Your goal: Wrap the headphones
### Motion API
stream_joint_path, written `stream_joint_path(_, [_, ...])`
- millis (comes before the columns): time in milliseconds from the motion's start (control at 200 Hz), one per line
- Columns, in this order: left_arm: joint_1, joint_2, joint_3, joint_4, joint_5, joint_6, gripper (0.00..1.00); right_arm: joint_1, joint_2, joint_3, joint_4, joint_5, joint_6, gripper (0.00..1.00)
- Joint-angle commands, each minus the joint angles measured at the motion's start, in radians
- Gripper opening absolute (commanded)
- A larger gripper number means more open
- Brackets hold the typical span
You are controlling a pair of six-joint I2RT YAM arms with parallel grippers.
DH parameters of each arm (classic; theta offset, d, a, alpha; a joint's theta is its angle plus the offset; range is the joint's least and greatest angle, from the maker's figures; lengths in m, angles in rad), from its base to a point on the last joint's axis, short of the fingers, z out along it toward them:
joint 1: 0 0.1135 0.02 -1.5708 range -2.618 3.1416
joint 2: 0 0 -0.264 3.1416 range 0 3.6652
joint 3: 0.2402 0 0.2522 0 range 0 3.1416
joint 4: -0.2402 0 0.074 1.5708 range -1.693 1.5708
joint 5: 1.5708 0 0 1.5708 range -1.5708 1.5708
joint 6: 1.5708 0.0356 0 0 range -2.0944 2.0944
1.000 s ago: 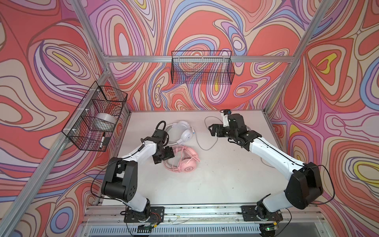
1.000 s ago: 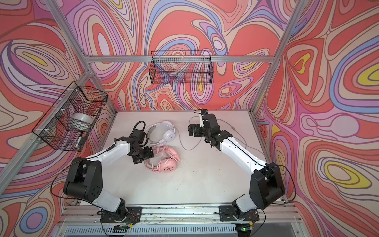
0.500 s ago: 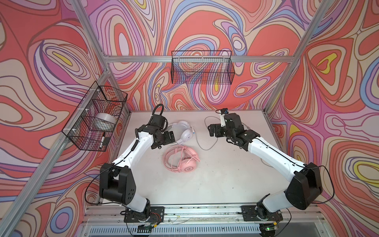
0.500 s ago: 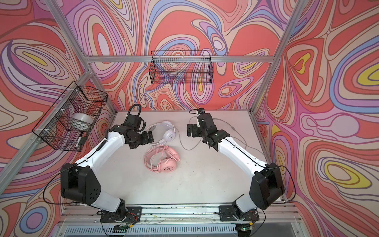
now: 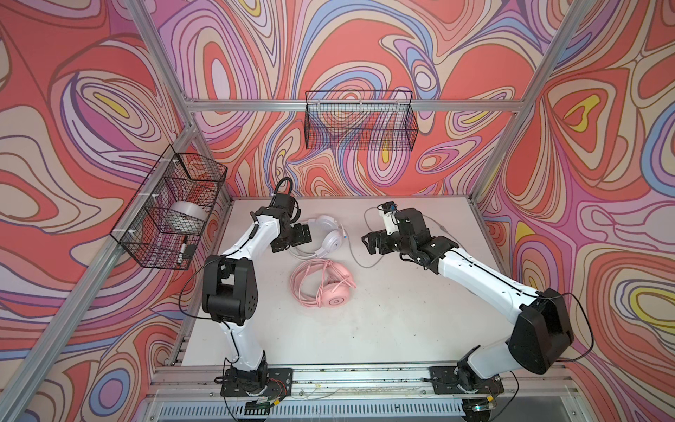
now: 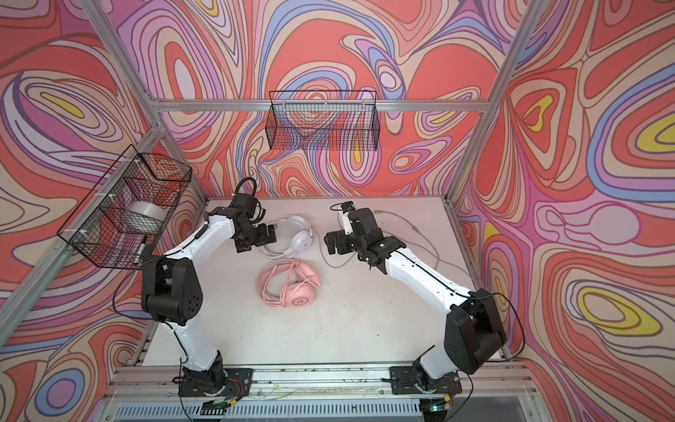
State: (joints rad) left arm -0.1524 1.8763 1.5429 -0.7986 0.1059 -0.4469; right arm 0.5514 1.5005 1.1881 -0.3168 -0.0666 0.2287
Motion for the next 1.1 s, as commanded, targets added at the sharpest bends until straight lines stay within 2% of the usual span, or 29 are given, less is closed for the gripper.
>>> stream_joint_path(0, [0.019, 0.054, 0.047, -0.05, 0.009, 0.016, 0.96, 0.022, 0.008, -0.032, 0.034, -0.009, 0.004, 0.98])
stream_joint_path(396, [0.06, 0.166, 0.042, 0.011, 0.041, -0.02, 0.86, 0.043, -0.005, -0.084, 0.076, 0.035, 0.014, 0.98])
stream_joint_path(616, [0.06, 0.245, 0.105, 0.003, 0.028, -0.021, 0.73, 0.044, 0.01, -0.078, 0.07, 0.048, 0.014, 0.99])
stream_joint_path(791, [0.06, 0.286, 0.124, 0.002, 0.024, -0.015, 0.57, 0.043, 0.02, -0.073, 0.068, 0.057, 0.012, 0.98])
stream_joint_path(997, [0.06, 0.318, 0.141, -0.002, 0.01, -0.013, 0.46, 0.043, 0.033, -0.063, 0.058, 0.06, 0.009, 0.99])
stream_joint_path(1097, [0.06, 0.332, 0.152, -0.003, 0.008, -0.013, 0.38, 0.043, 0.03, -0.065, 0.055, 0.065, 0.009, 0.98])
